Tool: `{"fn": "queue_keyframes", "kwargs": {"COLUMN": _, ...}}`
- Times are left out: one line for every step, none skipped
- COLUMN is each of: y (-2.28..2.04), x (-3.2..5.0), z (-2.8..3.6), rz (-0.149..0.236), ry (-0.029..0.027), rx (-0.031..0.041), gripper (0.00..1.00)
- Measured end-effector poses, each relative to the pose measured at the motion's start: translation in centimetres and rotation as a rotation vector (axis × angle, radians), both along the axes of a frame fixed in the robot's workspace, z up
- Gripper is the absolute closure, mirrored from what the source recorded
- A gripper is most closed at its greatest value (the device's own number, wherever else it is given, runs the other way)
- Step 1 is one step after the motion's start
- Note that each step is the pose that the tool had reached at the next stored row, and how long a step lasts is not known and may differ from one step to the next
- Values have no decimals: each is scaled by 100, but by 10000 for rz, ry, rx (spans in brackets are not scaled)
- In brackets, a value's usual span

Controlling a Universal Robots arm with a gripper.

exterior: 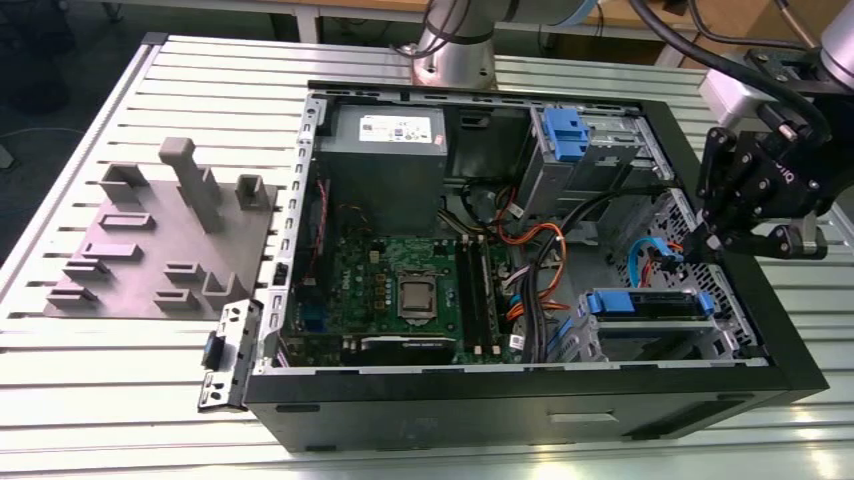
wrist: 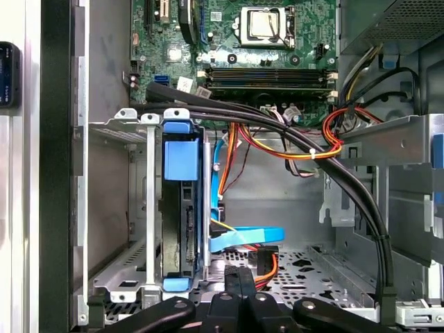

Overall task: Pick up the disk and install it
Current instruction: 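Insert the first disk wire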

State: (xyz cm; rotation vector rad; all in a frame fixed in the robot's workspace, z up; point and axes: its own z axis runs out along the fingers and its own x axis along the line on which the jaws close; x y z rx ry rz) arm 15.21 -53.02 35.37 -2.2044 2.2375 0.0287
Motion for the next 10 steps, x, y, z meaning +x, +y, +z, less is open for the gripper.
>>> {"fn": "queue_keyframes", "kwargs": {"y": 2, "x": 2, "z": 0, "rz": -4, "ry": 26, "rx": -1, "gripper": 89}}
{"fn": "queue_keyframes", "kwargs": {"y": 5, "x": 1, "z": 0, "rz": -23, "ry": 61, "rx": -1, "gripper": 89}}
{"fn": "queue_keyframes", "kwargs": {"y": 12, "x": 1, "z": 1, "rz": -39, "ry": 101, "rx": -1, "gripper": 82}}
{"fn": "queue_keyframes", "kwargs": {"y": 20, "x": 1, "z": 0, "rz": -58, "ry": 142, "rx": 1, "gripper": 82}}
{"fn": "queue_keyframes", "kwargs": {"y": 32, "x": 2, "z": 0, "rz": -78, "ry": 195, "rx": 1, "gripper": 82}}
{"fn": "queue_keyframes", "kwargs": {"y": 39, "x": 8, "z": 0, "rz": -86, "ry": 251, "rx": 0, "gripper": 82}}
{"fn": "queue_keyframes", "kwargs": {"y": 43, "x": 19, "z": 0, "rz": -88, "ry": 303, "rx": -1, "gripper": 82}}
{"fn": "queue_keyframes", "kwargs": {"y": 46, "x": 32, "z": 0, "rz": -89, "ry": 345, "rx": 0, "gripper": 81}}
{"fn": "queue_keyframes", "kwargs": {"y": 47, "x": 47, "z": -1, "rz": -89, "ry": 382, "rx": -1, "gripper": 81}}
{"fn": "queue_keyframes", "kwargs": {"y": 48, "x": 62, "z": 0, "rz": -89, "ry": 416, "rx": -4, "gripper": 75}}
